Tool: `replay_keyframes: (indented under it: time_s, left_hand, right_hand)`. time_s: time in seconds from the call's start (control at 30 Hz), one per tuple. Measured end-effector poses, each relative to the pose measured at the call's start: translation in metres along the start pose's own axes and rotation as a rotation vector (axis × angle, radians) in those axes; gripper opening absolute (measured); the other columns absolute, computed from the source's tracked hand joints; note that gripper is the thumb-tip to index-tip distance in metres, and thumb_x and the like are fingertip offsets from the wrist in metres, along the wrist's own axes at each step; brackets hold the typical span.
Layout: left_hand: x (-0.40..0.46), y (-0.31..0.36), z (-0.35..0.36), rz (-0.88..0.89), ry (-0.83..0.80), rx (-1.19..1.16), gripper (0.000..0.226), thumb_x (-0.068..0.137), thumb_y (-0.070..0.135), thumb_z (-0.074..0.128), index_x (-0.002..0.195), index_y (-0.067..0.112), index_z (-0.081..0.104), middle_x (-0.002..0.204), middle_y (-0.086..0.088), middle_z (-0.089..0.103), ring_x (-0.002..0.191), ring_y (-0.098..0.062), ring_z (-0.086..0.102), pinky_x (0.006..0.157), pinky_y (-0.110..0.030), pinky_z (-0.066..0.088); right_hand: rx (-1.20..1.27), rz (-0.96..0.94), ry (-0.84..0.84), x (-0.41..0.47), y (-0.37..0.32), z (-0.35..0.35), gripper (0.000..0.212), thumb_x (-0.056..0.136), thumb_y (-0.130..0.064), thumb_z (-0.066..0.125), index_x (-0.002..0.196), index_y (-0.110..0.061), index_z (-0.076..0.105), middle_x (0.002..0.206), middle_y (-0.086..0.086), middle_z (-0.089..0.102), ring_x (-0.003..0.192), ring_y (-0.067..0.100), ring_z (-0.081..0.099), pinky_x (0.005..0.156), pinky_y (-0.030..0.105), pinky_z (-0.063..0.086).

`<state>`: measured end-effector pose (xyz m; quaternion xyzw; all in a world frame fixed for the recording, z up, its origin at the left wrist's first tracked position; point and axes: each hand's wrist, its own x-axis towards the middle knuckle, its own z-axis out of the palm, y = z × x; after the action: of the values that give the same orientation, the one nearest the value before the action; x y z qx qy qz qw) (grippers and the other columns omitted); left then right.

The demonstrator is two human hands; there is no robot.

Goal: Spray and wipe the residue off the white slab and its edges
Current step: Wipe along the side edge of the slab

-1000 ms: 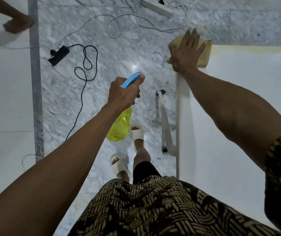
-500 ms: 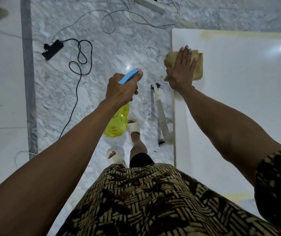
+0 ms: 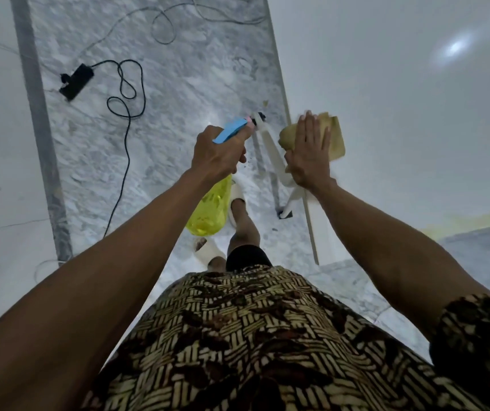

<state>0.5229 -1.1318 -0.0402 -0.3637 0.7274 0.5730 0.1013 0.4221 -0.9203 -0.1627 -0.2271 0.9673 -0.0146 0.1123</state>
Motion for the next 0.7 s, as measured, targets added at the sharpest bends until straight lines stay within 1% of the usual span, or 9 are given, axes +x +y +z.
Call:
replay_keyframes:
  time_s: [0.03,0.13,0.2,0.3,0.4,0.53,0.6,0.7]
  left_hand:
    - [-0.012,-0.007,0.004,0.004,-0.013,0.012,0.053,0.096,0.054,0.071,0.081,0.004,0.078,0.074,-0.010,0.078,0.055,-0.017,0.072,0.046,-0.021,0.049]
    - [-0.045,-0.023,0.017,0.027,-0.050,0.077,0.053,0.097,0.056,0.069,0.077,0.006,0.077,0.074,-0.009,0.078,0.042,-0.007,0.062,0.044,-0.018,0.047]
    - [-0.063,-0.030,0.026,0.025,-0.066,0.095,0.055,0.097,0.056,0.068,0.079,0.005,0.077,0.075,-0.009,0.078,0.039,-0.006,0.060,0.044,-0.017,0.047]
    - [-0.087,-0.036,0.039,0.015,-0.069,0.088,0.056,0.097,0.056,0.068,0.078,0.004,0.076,0.076,-0.011,0.078,0.038,-0.006,0.058,0.044,-0.017,0.046]
    - [-0.107,-0.042,0.053,0.016,-0.056,0.089,0.056,0.098,0.055,0.068,0.072,0.006,0.073,0.076,-0.011,0.078,0.038,-0.007,0.058,0.044,-0.017,0.046]
    - [-0.130,-0.051,0.070,0.029,-0.029,0.094,0.061,0.096,0.059,0.068,0.060,0.009,0.068,0.075,-0.009,0.079,0.048,-0.015,0.064,0.051,-0.022,0.051]
    - [-0.142,-0.056,0.080,0.041,-0.020,0.074,0.058,0.096,0.057,0.069,0.063,0.009,0.069,0.074,-0.009,0.078,0.045,-0.011,0.063,0.050,-0.021,0.051]
    - [-0.166,-0.064,0.096,0.068,-0.001,0.045,0.052,0.096,0.054,0.070,0.078,0.006,0.077,0.074,-0.008,0.077,0.043,-0.007,0.062,0.050,-0.023,0.052]
  right_hand:
    - [-0.001,0.001,-0.005,-0.017,0.002,0.003,0.081,0.092,-0.031,0.045,0.156,-0.001,0.004,0.165,0.017,0.002,0.153,0.030,0.000,0.122,0.057,0.006]
    - [0.005,0.003,-0.023,-0.062,0.004,0.011,0.081,0.092,-0.029,0.045,0.156,-0.003,0.001,0.165,0.015,-0.001,0.153,0.028,-0.003,0.122,0.057,0.003]
    - [0.015,-0.001,-0.029,-0.086,0.004,0.016,0.080,0.092,-0.024,0.044,0.156,-0.003,0.000,0.165,0.013,-0.001,0.153,0.027,-0.004,0.122,0.055,0.001]
    - [0.025,-0.028,-0.003,-0.114,0.005,0.022,0.081,0.086,-0.016,0.041,0.156,-0.003,0.002,0.165,0.013,0.000,0.153,0.027,-0.003,0.122,0.053,-0.001]
    - [0.015,-0.066,0.018,-0.141,0.011,0.031,0.083,0.082,-0.014,0.042,0.156,-0.003,0.005,0.165,0.014,0.003,0.153,0.029,0.000,0.121,0.054,0.001]
    - [-0.032,-0.129,0.048,-0.179,0.018,0.044,0.085,0.081,-0.016,0.045,0.156,-0.004,0.005,0.165,0.014,0.004,0.153,0.029,0.003,0.122,0.055,0.007]
    - [-0.064,-0.150,0.048,-0.198,0.021,0.048,0.085,0.083,-0.018,0.048,0.156,-0.004,0.005,0.165,0.014,0.005,0.153,0.029,0.003,0.122,0.054,0.008]
    - [-0.085,-0.200,0.044,-0.228,0.025,0.052,0.084,0.086,-0.020,0.051,0.156,-0.002,0.008,0.165,0.014,0.006,0.153,0.029,0.005,0.122,0.054,0.008]
